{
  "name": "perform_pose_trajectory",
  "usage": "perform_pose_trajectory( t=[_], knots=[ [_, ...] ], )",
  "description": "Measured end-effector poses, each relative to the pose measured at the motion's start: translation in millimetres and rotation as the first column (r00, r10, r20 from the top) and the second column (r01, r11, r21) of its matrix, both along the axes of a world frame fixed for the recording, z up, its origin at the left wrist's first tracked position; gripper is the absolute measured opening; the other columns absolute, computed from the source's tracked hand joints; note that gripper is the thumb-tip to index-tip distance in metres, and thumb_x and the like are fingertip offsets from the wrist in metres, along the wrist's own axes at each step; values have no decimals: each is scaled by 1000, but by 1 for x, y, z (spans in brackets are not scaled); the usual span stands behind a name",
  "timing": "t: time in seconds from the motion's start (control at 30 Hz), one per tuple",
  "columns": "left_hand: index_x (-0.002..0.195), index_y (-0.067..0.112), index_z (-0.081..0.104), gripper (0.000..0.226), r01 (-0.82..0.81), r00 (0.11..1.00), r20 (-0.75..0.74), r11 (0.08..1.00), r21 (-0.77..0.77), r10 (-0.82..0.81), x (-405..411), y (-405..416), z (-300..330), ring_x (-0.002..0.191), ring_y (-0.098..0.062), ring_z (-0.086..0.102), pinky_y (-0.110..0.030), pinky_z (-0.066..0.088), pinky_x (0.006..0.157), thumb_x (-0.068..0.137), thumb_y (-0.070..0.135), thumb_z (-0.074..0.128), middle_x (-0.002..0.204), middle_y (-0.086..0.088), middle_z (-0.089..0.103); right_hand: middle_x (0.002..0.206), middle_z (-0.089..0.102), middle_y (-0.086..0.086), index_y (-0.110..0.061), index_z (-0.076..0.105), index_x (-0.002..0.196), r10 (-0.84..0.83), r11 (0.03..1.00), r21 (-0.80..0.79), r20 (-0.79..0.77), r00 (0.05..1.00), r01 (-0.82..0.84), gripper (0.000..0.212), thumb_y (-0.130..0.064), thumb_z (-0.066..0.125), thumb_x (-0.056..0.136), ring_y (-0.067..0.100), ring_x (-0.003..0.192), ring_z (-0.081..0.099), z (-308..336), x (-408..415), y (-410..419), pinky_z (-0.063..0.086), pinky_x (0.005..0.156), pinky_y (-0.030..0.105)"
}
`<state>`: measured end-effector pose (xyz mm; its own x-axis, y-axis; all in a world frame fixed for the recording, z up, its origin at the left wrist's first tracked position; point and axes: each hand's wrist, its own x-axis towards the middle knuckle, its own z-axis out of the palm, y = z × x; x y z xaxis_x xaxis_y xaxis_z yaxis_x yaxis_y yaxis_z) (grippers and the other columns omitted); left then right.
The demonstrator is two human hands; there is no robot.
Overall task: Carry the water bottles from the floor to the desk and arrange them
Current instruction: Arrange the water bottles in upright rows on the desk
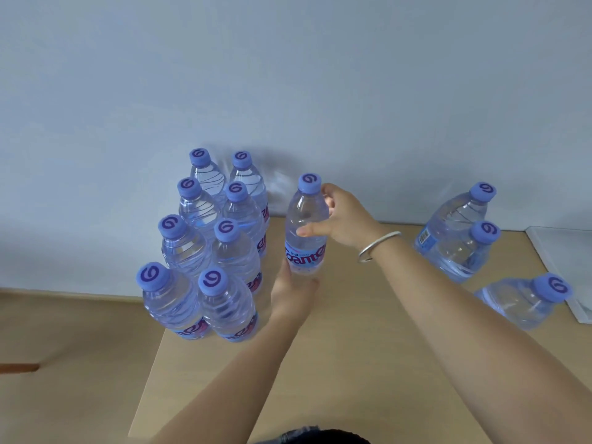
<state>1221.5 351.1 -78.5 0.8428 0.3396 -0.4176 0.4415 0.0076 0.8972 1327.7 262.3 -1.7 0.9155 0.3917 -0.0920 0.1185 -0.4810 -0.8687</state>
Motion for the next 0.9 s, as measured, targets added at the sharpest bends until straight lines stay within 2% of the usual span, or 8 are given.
perform_pose_trajectory(
  t=[0.1, 0.2, 0.33, 0.43, 0.57, 0.63, 0.73, 0.9],
  knots=[
    [114, 25, 51, 38, -3, 1000, -29, 999, 43, 5, 20, 4, -3, 87, -17, 55, -33, 46, 78, 83, 2, 53, 102, -1, 60, 106, 65, 2, -17, 56, 110, -9, 999, 31, 3, 1000, 9, 58, -16, 85, 61, 20, 99, 62, -12, 20, 10, 51, 90, 40],
    [118, 18, 52, 41, -41, 999, -16, 998, 53, 42, 37, 9, -9, 89, -15, 54, -26, 41, 76, 82, -1, 58, 105, -1, 60, 105, 68, 4, -16, 58, 109, 2, 999, 39, -8, 1000, -2, 56, -14, 84, 60, 21, 98, 65, -22, 36, 19, 52, 90, 40],
    [123, 5, 49, 42, -72, 997, -32, 992, 104, 76, 58, 14, -13, 95, -29, 57, -23, 39, 73, 83, -4, 55, 108, -15, 62, 96, 66, 6, -17, 61, 95, -11, 1000, 16, 55, 998, 11, 43, -13, 84, 59, 21, 88, 64, -30, 50, 30, 51, 76, 28],
    [122, 5, 50, 41, -146, 988, -36, 986, 76, 149, 70, 14, -14, 100, -34, 59, -36, 46, 83, 82, -2, 54, 109, -18, 63, 94, 65, 18, -5, 66, 92, 7, 1000, -9, 145, 989, -5, 37, -11, 82, 59, 26, 93, 59, -33, 60, 37, 51, 81, 35],
    [126, 8, 49, 44, -213, 977, -22, 977, -11, 213, 85, 10, -14, 106, -32, 59, -40, 47, 94, 82, 0, 55, 114, -15, 63, 70, 58, 8, 0, 62, 76, 9, 1000, 14, 229, 973, -12, 20, -9, 76, 64, 24, 82, 52, -36, 65, 46, 46, 75, 38],
    [125, 5, 49, 43, -212, 977, -16, 977, -15, 212, 92, 10, -16, 106, -34, 59, -40, 47, 94, 83, -2, 53, 113, -19, 63, 67, 53, 2, -10, 57, 70, -5, 999, 37, 213, 977, -3, 18, -12, 75, 66, 17, 83, 47, -38, 66, 50, 43, 69, 32],
    [123, -1, 49, 41, -227, 974, -29, 974, -23, 226, 99, 13, -19, 103, -35, 59, -33, 45, 84, 82, -7, 50, 111, -24, 61, 79, 51, 2, -20, 51, 78, -38, 998, 58, 167, 985, 29, 27, -19, 74, 64, 12, 83, 44, -42, 69, 56, 40, 69, 27],
    [126, 3, 49, 44, -258, 966, -31, 965, -48, 257, 104, 10, -21, 108, -32, 59, -40, 46, 95, 83, -7, 51, 113, -16, 63, 115, 53, 8, -12, 45, 110, -169, 984, 80, 120, 978, 160, 60, -23, 81, 63, 23, 100, 58, -53, 64, 56, 48, 86, 38]
  ],
)
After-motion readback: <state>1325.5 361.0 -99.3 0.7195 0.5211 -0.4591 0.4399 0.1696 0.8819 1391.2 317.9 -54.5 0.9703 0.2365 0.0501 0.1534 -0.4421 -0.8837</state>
